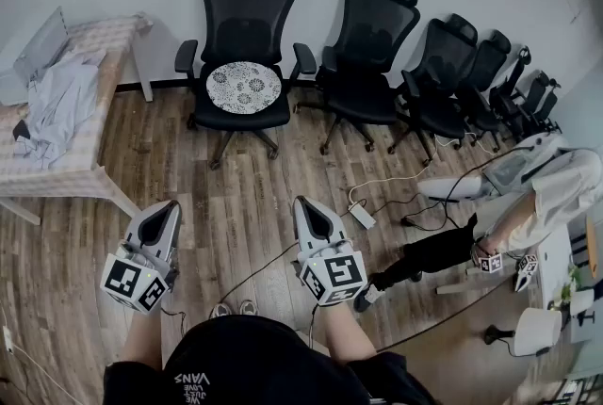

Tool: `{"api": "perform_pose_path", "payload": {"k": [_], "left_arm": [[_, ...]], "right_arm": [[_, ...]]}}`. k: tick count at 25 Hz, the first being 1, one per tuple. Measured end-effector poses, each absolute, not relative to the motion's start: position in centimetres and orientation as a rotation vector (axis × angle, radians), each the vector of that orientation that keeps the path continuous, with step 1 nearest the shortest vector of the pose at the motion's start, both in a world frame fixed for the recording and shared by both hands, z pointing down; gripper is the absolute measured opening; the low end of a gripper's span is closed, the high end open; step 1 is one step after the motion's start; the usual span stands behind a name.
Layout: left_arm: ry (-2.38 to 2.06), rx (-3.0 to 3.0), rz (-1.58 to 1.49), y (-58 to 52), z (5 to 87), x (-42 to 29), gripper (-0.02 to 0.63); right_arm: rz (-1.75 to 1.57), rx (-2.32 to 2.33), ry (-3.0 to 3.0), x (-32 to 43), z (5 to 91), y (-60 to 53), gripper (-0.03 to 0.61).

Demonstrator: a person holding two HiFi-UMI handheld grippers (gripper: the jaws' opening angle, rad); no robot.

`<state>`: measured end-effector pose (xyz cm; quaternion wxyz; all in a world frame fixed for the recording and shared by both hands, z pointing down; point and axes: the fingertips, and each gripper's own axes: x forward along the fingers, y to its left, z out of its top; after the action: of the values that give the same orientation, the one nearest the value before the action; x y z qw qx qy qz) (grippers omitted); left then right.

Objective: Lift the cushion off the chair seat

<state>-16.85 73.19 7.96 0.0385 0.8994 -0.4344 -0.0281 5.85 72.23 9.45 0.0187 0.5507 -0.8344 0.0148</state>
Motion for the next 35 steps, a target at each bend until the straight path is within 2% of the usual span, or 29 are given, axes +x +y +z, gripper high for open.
{"api": "perform_pose_path", "payload": {"k": [35], "left_arm": [[-1.228,2.780,-0.063,71.7,9.7,-18.5,0.011]], "right_arm": [[0.089,1.794,-2.575,3.9,10.6,72.4,0.017]]}}
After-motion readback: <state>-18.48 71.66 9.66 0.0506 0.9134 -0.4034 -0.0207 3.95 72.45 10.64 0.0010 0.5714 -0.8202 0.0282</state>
